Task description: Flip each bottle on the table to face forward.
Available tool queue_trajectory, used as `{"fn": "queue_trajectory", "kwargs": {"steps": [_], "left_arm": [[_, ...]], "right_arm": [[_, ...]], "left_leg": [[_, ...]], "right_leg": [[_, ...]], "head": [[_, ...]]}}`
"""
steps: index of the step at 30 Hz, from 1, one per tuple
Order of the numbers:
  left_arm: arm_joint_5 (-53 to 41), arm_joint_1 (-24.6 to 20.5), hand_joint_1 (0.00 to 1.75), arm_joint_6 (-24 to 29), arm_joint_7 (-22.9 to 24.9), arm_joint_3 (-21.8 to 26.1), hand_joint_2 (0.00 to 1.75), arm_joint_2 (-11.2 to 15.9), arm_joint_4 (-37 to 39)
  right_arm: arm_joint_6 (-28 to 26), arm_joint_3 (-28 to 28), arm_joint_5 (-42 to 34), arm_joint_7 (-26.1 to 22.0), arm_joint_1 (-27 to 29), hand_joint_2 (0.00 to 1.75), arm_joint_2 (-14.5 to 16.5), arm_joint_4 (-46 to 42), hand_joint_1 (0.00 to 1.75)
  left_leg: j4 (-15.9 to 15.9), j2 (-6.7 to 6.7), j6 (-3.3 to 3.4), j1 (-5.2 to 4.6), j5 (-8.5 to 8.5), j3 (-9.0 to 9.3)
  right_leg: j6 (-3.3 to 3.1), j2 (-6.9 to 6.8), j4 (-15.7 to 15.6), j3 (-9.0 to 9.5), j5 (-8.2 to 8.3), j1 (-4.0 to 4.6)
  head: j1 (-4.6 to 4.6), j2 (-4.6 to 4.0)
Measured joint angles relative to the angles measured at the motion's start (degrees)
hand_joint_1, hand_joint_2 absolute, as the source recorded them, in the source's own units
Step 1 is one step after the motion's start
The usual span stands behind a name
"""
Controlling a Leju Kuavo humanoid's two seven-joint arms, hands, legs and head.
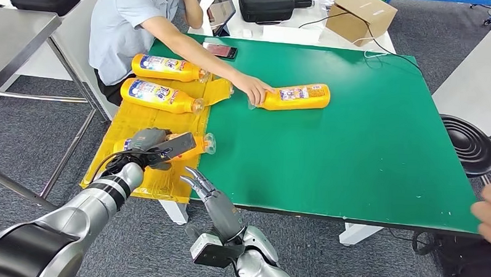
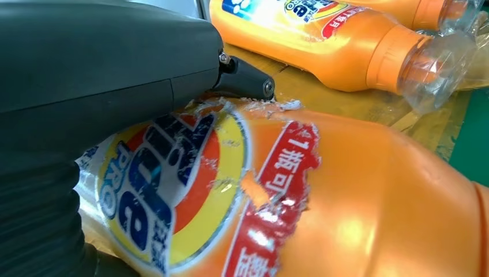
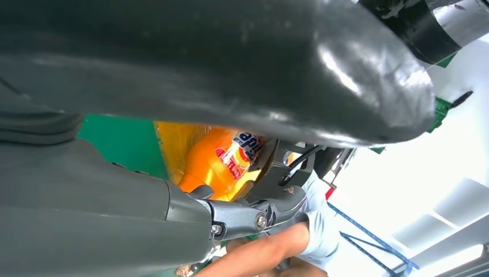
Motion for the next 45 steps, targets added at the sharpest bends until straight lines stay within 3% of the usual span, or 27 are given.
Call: {"fn": "queue_trajectory", "kwargs": {"steps": [5, 11, 16, 29, 33, 37, 43, 45], "left_arm": [[4.95, 0.17, 0.0, -0.99, -3.7, 3.21, 1.75, -0.46, 0.27], [12.61, 0.52, 0.0, -9.61, -13.59, 7.09, 1.75, -1.16, -0.16], [24.84, 2.0, 0.0, -13.04, -19.32, 11.8, 1.75, -1.79, -3.94], [46.87, 8.78, 0.0, -18.85, -23.86, 18.67, 1.75, -2.26, -20.56], [63.91, 13.67, 0.0, -21.31, -23.06, 19.86, 1.75, -3.06, -30.87], [74.73, 19.91, 0.0, -19.5, -21.49, 20.13, 1.75, -4.2, -43.6], [77.3, 29.22, 0.0, -17.68, -22.31, 18.65, 1.75, -5.57, -55.52], [75.57, 31.46, 0.0, -16.13, -23.54, 18.2, 1.75, -5.69, -58.02]], "right_arm": [[-0.95, 0.18, -1.69, 0.0, -0.01, 0.0, -0.01, 0.18, 0.0], [-1.82, 1.01, -3.65, 0.0, -0.02, 0.0, -0.07, 0.36, 0.0], [-3.21, 1.52, -4.45, 0.0, 0.01, 0.0, -0.25, 0.51, 0.0], [-4.42, 2.15, -4.98, 0.0, 0.25, 0.0, -1.01, 0.54, 0.0], [-5.01, 2.43, -4.9, 0.0, 0.43, 0.0, -1.29, 0.52, 0.0], [-8.06, 2.49, -3.86, 0.0, 0.88, 1.75, -1.92, 0.09, 0.0], [-15.56, 0.93, -2.12, 0.0, 2.15, 1.75, -4.08, -3.0, 0.0], [-17.97, -0.67, 1.84, 0.29, 2.61, 1.75, -4.51, -3.8, 0.0]], "left_leg": [[0.0, -0.02, -0.01, 0.0, 0.0, 0.0], [0.0, -0.05, -0.01, 0.0, 0.01, -0.01], [0.0, -0.02, -0.01, -0.01, 0.01, -0.02], [0.0, -0.01, -0.01, 0.0, 0.0, -0.07], [0.0, 0.04, -0.01, -0.01, 0.0, -0.07], [0.0, -0.03, -0.01, -0.02, -0.02, -0.1], [0.0, -0.01, -0.03, -0.02, -0.06, -0.13], [0.0, -0.01, -0.03, -0.02, -0.06, -0.13]], "right_leg": [[0.0, 0.0, 0.02, 0.0, -0.01, 0.0], [0.0, -0.01, 0.02, 0.0, -0.01, -0.01], [0.0, -0.01, 0.01, -0.02, -0.01, -0.01], [-0.01, 0.0, 0.02, -0.08, -0.02, 0.0], [-0.01, 0.02, 0.01, -0.09, -0.02, -0.01], [-0.01, 0.01, -0.02, -0.11, -0.04, -0.02], [-0.02, 0.01, -0.05, -0.15, -0.05, -0.02], [-0.02, 0.01, -0.05, -0.15, -0.05, -0.02]], "head": [[0.01, 0.0], [0.01, 0.0], [0.02, 0.0], [0.01, 0.0], [0.01, 0.0], [0.01, 0.0], [0.03, 0.0], [0.02, 0.0]]}}
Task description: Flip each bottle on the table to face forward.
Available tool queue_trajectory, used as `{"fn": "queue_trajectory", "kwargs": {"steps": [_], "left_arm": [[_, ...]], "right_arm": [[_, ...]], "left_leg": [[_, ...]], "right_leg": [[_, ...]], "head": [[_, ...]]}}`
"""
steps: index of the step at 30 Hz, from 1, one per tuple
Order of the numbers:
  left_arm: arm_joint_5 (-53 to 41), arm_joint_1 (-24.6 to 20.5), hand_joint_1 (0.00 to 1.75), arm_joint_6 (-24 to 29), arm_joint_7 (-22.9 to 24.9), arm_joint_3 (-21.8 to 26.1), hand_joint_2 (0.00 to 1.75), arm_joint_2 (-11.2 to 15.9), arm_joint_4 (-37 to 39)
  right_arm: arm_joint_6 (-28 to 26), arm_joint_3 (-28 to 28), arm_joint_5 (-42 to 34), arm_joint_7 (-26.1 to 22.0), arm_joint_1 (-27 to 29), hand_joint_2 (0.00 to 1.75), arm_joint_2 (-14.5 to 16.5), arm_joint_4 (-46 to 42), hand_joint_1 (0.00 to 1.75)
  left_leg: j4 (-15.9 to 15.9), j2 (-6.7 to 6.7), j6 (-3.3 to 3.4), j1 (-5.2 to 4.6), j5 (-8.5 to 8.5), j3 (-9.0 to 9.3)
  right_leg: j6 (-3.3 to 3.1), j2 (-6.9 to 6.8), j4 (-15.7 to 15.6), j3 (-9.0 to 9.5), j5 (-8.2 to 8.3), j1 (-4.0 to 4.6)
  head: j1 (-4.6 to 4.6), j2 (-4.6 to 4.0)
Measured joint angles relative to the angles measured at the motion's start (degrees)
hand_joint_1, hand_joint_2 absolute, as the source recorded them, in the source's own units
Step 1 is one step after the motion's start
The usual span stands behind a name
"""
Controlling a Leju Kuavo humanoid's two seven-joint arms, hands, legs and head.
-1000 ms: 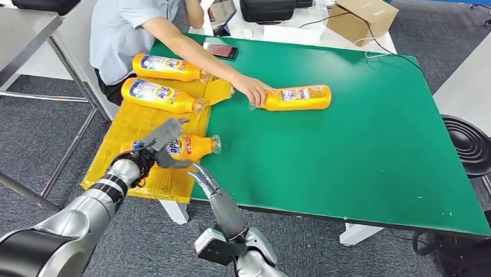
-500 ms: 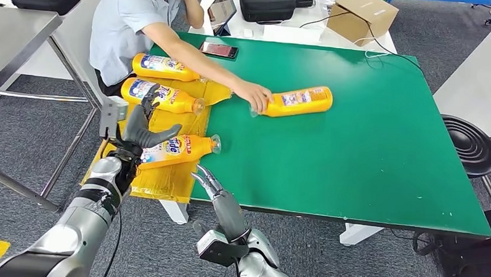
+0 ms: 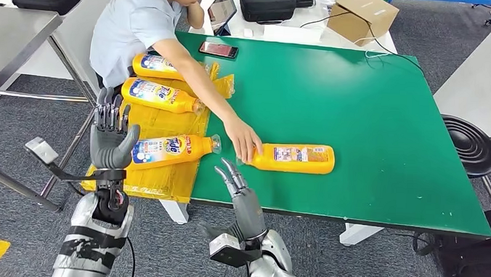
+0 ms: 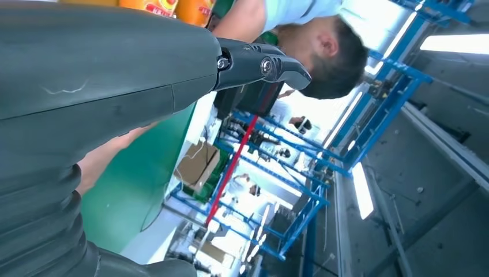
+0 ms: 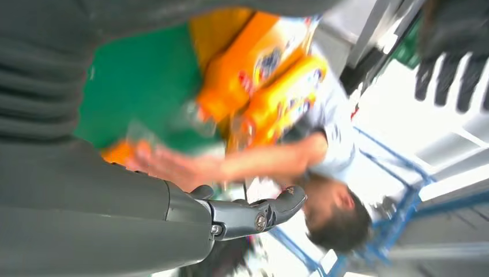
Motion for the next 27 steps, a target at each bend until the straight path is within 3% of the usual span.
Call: {"fn": "queue_trajectory", "kwargs": {"steps": [5, 8, 12, 19, 27], "left_arm": [[-10.79, 8.01, 0.0, 7.09, -5.09, -1.63, 1.75, -0.01, -7.04], [-13.68, 11.36, 0.0, 9.04, -6.16, -2.23, 1.75, 0.01, -10.02], [-19.6, 13.47, 0.0, 12.76, -7.72, -3.19, 1.75, 0.02, -13.06], [-23.86, 14.02, 0.0, 14.79, -8.13, -6.47, 1.75, 0.02, -15.44], [-24.06, 13.77, 0.0, 15.04, -8.05, -8.28, 1.75, 0.02, -15.45]], "right_arm": [[-3.41, -12.41, 25.47, 9.33, 1.68, 1.75, -0.69, -1.99, 0.0], [-3.59, -18.54, 31.0, 12.68, 1.75, 1.75, -1.5, -2.31, 0.0], [-3.67, -23.99, 41.23, 21.77, 1.28, 1.75, -2.41, -1.95, 0.0], [-3.67, -31.11, 46.43, 27.57, -3.09, 1.75, -4.3, 2.75, 0.0], [-3.67, -34.27, 45.84, 27.96, -5.94, 1.75, -5.68, 7.75, 0.0]], "left_leg": [[0.0, -0.04, 0.0, 0.0, 0.0, 0.0], [0.0, -0.07, 0.0, 0.0, 0.0, -0.02], [0.0, -0.05, 0.01, -0.01, 0.0, -0.02], [0.0, -0.04, 0.02, -0.01, 0.03, -0.01], [0.01, -0.04, 0.02, 0.0, 0.03, -0.01]], "right_leg": [[0.0, -0.01, 0.0, -0.01, -0.01, 0.0], [0.0, -0.02, -0.01, 0.0, -0.01, 0.0], [0.01, -0.03, -0.01, 0.0, 0.0, 0.0], [0.02, -0.03, -0.01, 0.02, 0.03, 0.0], [0.03, -0.02, 0.0, 0.01, 0.02, 0.01]], "head": [[-0.02, 0.0], [0.01, 0.0], [-0.01, 0.0], [-0.01, 0.0], [-0.03, 0.0]]}}
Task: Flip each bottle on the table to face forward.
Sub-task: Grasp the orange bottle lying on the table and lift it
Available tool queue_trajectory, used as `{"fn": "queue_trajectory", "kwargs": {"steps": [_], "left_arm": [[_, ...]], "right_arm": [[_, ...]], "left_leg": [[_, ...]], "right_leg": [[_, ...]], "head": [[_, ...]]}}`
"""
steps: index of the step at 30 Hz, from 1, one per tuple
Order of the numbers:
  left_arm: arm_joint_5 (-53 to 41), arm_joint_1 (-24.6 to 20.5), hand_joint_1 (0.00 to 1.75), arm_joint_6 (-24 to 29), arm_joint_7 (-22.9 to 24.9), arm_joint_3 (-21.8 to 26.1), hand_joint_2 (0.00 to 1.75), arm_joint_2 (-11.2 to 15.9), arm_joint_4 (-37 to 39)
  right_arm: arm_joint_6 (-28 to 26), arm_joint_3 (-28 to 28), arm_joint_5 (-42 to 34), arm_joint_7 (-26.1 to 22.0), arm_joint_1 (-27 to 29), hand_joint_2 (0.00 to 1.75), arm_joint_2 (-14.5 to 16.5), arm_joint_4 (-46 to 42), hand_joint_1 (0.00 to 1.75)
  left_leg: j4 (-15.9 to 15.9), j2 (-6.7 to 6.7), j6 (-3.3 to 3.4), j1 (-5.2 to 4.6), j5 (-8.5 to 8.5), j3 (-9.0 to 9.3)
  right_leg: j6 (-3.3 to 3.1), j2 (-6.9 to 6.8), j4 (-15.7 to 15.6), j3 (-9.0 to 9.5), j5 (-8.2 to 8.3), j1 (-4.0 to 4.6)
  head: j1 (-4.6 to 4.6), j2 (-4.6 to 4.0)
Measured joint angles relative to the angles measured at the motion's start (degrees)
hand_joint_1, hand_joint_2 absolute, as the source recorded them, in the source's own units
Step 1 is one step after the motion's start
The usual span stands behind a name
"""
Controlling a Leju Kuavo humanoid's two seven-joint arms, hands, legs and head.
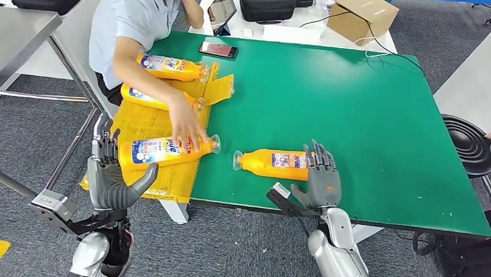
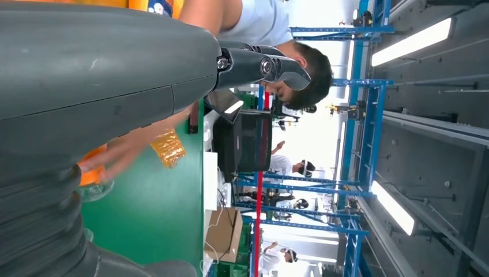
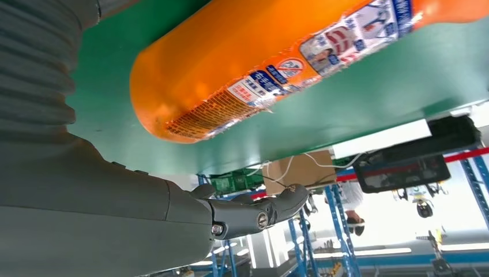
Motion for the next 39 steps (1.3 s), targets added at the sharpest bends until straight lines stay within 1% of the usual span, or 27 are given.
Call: {"fn": "queue_trajectory", "kwargs": {"steps": [5, 11, 14, 18, 21, 25, 27, 29, 31, 33, 34, 37, 39], "left_arm": [[0.05, -0.4, 0.0, -0.76, 0.66, -0.49, 1.75, 0.02, 0.11], [0.39, -3.14, 0.0, -2.91, 1.52, -2.4, 1.75, 0.04, 1.68], [1.29, -4.66, 0.0, -4.46, 1.97, -3.57, 1.75, 0.04, 2.83], [6.07, -7.12, 0.0, -9.34, 4.01, -5.32, 1.75, 0.03, 5.39], [7.68, -9.13, 0.0, -11.32, 4.86, -6.68, 1.75, -0.04, 7.45], [8.69, -11.25, 0.0, -12.56, 5.44, -8.13, 1.75, -0.38, 9.55], [9.04, -11.89, 0.0, -12.96, 5.64, -8.68, 1.75, -0.44, 10.31], [9.52, -12.39, 0.0, -13.28, 5.81, -9.16, 1.75, -0.44, 11.01], [9.85, -12.87, 0.0, -13.47, 5.94, -9.58, 1.75, -0.45, 11.71], [10.1, -13.32, 0.0, -13.57, 6.04, -9.89, 1.75, -0.46, 12.36], [10.25, -13.53, 0.0, -13.64, 6.07, -9.98, 1.75, -0.46, 12.66], [10.52, -14.07, 0.0, -13.83, 6.11, -10.07, 1.75, -0.46, 13.35], [10.55, -14.32, 0.0, -13.88, 6.11, -10.07, 1.75, -0.46, 13.69]], "right_arm": [[0.01, -0.39, -0.07, 0.77, -1.34, 1.75, -0.36, 2.79, 0.0], [0.9, -0.44, -0.11, 3.18, -6.08, 1.75, -1.07, 11.26, 0.0], [3.12, -0.51, -0.92, 2.69, -8.17, 1.75, -1.44, 14.85, 0.0], [7.25, -0.82, -2.04, 0.59, -11.1, 1.75, -2.02, 18.68, 0.0], [9.0, -0.83, -0.98, 1.39, -13.16, 1.75, -2.27, 20.86, 0.0], [10.67, -0.7, 1.04, 2.74, -15.15, 1.75, -2.54, 22.73, 0.0], [11.8, -0.26, 2.64, 3.86, -15.96, 1.75, -2.72, 23.42, 0.66], [13.66, 0.37, 4.09, 4.55, -16.74, 1.75, -3.03, 23.97, 1.35], [15.65, 0.92, 5.05, 4.63, -17.37, 1.75, -3.48, 24.4, 1.39], [17.18, 1.5, 5.84, 4.61, -17.77, 1.75, -4.02, 24.77, 1.4], [17.61, 1.82, 6.13, 4.63, -17.91, 1.75, -4.28, 24.94, 1.44], [18.09, 2.61, 6.92, 4.83, -18.21, 1.75, -4.86, 25.34, 1.68], [18.34, 2.98, 7.15, 4.84, -18.3, 1.75, -5.08, 25.5, 1.74]], "left_leg": [[0.0, 0.0, -0.01, 0.0, -0.01, -0.01], [0.01, 0.0, 0.03, -0.01, 0.03, 0.0], [0.02, -0.01, 0.03, -0.02, 0.04, 0.0], [0.03, 0.02, 0.03, -0.01, 0.03, 0.01], [0.03, 0.05, 0.03, -0.01, 0.03, 0.03], [0.03, 0.05, 0.03, -0.01, 0.03, 0.04], [0.03, 0.06, 0.03, -0.01, 0.03, 0.06], [0.03, 0.08, 0.03, -0.01, 0.03, 0.09], [0.03, 0.08, 0.03, -0.01, 0.03, 0.12], [0.03, 0.07, 0.03, -0.01, 0.03, 0.16], [0.03, 0.06, 0.03, -0.01, 0.03, 0.18], [0.03, 0.0, 0.03, -0.01, 0.03, 0.23], [0.03, 0.0, 0.03, -0.01, 0.03, 0.29]], "right_leg": [[-0.01, 0.0, -0.01, -0.02, -0.01, 0.0], [0.01, 0.0, -0.01, 0.01, 0.03, -0.01], [0.03, 0.0, 0.0, 0.01, 0.04, -0.02], [0.03, 0.0, 0.0, 0.01, 0.04, -0.01], [0.03, 0.01, 0.0, 0.01, 0.04, -0.01], [0.03, 0.01, 0.0, 0.03, 0.04, -0.01], [0.03, 0.01, 0.0, 0.04, 0.04, -0.01], [0.03, 0.01, 0.0, 0.05, 0.04, -0.01], [0.03, 0.01, -0.01, 0.09, 0.04, -0.01], [0.02, 0.01, -0.01, 0.14, 0.04, -0.01], [0.02, 0.01, -0.02, 0.16, 0.04, -0.01], [0.02, 0.0, -0.02, 0.22, 0.04, -0.01], [0.02, 0.0, -0.02, 0.27, 0.04, -0.01]], "head": [[-0.01, 0.0], [0.0, 0.0], [-0.01, 0.0], [0.0, 0.0], [0.0, 0.0], [0.0, 0.0], [-0.01, 0.0], [0.0, 0.0], [0.0, 0.0], [-0.01, 0.0], [0.0, 0.0], [0.0, 0.0], [0.01, 0.0]]}}
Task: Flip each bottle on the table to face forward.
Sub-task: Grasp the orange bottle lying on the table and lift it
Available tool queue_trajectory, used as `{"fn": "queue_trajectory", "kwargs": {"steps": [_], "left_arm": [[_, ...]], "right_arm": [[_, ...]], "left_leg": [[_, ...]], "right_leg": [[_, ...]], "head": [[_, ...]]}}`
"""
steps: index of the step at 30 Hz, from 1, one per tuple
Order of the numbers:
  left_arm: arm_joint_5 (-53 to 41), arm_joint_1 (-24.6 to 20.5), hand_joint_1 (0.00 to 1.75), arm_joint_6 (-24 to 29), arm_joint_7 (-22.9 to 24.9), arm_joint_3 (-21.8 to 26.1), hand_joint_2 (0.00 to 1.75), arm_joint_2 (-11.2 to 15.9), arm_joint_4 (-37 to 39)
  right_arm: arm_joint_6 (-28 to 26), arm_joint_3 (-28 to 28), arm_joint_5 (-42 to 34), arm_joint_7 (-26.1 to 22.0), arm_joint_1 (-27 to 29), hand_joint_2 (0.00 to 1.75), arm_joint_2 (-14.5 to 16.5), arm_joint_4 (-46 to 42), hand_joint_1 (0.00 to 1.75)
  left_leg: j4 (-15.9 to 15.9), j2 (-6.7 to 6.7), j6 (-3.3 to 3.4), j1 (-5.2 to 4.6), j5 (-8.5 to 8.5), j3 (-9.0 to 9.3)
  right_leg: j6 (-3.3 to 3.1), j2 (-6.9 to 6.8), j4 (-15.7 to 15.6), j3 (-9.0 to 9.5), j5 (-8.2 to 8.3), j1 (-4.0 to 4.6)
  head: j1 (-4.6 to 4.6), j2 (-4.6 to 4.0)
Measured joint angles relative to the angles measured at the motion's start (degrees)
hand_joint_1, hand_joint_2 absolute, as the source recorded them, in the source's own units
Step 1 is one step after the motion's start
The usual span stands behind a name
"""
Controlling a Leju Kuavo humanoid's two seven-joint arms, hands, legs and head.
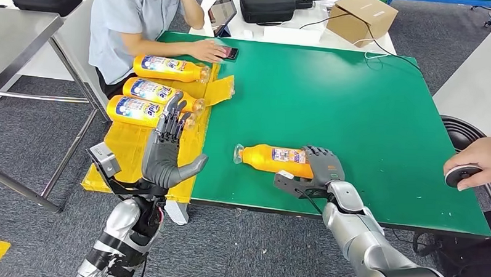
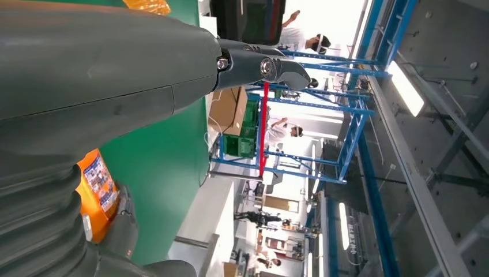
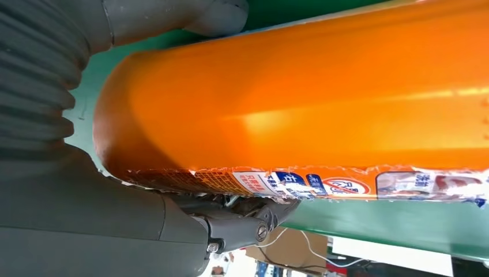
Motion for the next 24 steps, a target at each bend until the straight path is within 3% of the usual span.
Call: {"fn": "queue_trajectory", "kwargs": {"steps": [11, 14, 17, 19, 20, 24], "left_arm": [[-0.04, -1.01, 0.0, -0.08, 0.04, -0.53, 1.75, -0.14, 1.4], [-0.08, -1.14, 0.0, -0.04, 0.2, -0.55, 1.75, -0.14, 1.68], [2.63, -1.16, 0.0, 1.16, 3.86, -0.51, 1.75, -0.19, 2.19], [8.24, -1.43, 0.0, 3.57, 11.05, -0.43, 1.75, -0.32, 3.97], [10.55, -1.64, 0.0, 5.09, 14.11, -0.4, 1.75, -0.38, 5.51], [12.86, -2.73, 0.0, 8.0, 15.3, -0.47, 1.75, -0.44, 12.95]], "right_arm": [[2.17, 0.12, -1.98, -2.14, -0.04, 1.75, -0.13, 0.18, 1.75], [2.4, -0.32, -4.71, -5.3, 0.16, 1.75, -0.07, 0.24, 1.75], [-1.83, -3.0, -14.58, -18.26, 1.79, 1.75, 0.71, -0.02, 1.75], [-5.53, -5.25, -24.29, -28.64, 4.58, 1.75, 2.36, -1.72, 1.75], [-6.7, -5.58, -29.68, -31.55, 6.29, 1.75, 3.38, -3.56, 1.75], [-8.6, -1.58, -48.11, -33.1, 10.89, 1.75, 6.75, -13.01, 1.75]], "left_leg": [[0.0, 0.02, 0.0, 0.0, -0.01, 0.14], [0.0, 0.02, 0.0, 0.0, -0.01, 0.17], [0.0, 0.01, 0.0, 0.01, -0.01, 0.16], [0.0, 0.02, 0.0, 0.0, -0.01, 0.1], [0.0, 0.02, -0.01, 0.0, -0.01, 0.05], [0.0, 0.04, -0.03, 0.03, 0.02, -0.15]], "right_leg": [[-0.01, 0.01, -0.01, 0.12, -0.01, 0.0], [-0.01, 0.01, 0.0, 0.17, -0.01, 0.01], [-0.01, 0.0, 0.01, 0.2, -0.01, 0.01], [0.0, 0.0, 0.02, 0.16, -0.01, 0.02], [0.0, 0.0, 0.03, 0.09, -0.01, 0.03], [-0.02, 0.02, 0.16, -0.22, -0.02, 0.03]], "head": [[-0.01, 0.0], [0.0, 0.0], [0.01, 0.0], [0.0, 0.0], [-0.02, 0.0], [-0.02, 0.0]]}}
